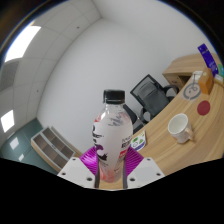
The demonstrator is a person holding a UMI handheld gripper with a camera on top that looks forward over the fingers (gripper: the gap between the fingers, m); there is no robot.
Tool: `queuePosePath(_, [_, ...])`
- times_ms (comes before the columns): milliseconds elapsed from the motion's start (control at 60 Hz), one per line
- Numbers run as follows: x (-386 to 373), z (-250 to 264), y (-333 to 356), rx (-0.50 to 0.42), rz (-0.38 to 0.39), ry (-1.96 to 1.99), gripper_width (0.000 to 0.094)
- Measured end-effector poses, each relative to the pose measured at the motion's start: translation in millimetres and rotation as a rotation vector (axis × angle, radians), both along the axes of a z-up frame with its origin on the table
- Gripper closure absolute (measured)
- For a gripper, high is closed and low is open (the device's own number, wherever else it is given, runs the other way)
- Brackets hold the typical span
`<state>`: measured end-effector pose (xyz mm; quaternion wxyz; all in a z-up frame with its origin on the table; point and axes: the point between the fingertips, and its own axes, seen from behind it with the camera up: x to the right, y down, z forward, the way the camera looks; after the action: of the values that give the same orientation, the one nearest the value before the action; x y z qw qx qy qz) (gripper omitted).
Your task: Pour water
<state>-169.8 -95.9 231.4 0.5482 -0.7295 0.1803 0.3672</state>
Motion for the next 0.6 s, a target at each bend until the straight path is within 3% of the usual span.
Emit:
queuePosePath(100, [13.8,10.7,40.2,-0.045,-0.014,0.247,0.0627])
queuePosePath(400, [48.4,-37.4,113.0,-0.251,-0.042,0.96,0.0629])
queuePosePath(600, [48.9,-57.8,118.9,-0.336,-0.021,1.116,0.063])
